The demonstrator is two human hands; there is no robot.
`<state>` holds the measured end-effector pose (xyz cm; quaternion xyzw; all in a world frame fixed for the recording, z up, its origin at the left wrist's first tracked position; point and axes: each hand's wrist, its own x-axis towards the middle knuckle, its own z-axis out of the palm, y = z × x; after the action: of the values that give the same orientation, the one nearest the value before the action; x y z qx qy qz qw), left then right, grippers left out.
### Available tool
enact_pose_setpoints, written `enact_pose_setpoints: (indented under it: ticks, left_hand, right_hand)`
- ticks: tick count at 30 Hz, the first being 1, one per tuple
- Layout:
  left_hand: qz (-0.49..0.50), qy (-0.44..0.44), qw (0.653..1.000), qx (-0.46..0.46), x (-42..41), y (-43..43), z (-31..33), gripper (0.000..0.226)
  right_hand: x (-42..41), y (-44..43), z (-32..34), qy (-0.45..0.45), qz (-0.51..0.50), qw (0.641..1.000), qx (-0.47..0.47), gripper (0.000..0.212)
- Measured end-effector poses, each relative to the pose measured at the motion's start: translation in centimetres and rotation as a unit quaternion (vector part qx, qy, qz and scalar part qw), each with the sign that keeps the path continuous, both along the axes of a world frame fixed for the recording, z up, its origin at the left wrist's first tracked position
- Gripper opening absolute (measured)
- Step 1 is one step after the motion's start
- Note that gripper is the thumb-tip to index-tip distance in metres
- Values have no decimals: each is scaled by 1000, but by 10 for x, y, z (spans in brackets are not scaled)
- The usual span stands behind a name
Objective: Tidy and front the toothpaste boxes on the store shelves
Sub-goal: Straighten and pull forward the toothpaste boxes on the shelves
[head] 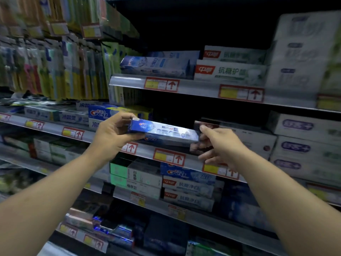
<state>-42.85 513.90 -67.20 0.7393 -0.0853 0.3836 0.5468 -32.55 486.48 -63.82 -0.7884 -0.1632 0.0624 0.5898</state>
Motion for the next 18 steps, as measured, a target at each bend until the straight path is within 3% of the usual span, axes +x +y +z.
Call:
enact_pose_setpoints:
  ticks: [2,5,11,15,18]
  left_hand:
    - [-17,2,1000,0,-5,-13,1,44]
    - [-41,21,999,0,-10,-33,1,43]
    - [-20,49,998,34,-8,-75,-2,44]
    - [22,103,989,107,-1,-102,-3,56]
    - [49,146,984,89,13,-120,-11,64]
  right_hand:
    - [-3,-16,0,94,8,994,45,53]
    - [-1,-37,-3,156,17,985,69,62]
    - [3,-79,-14,265,7,953,145,27]
    - [6,-111,-17,290,-4,934,207,29]
    - [1,-132,-15,283,-4,933,221,24]
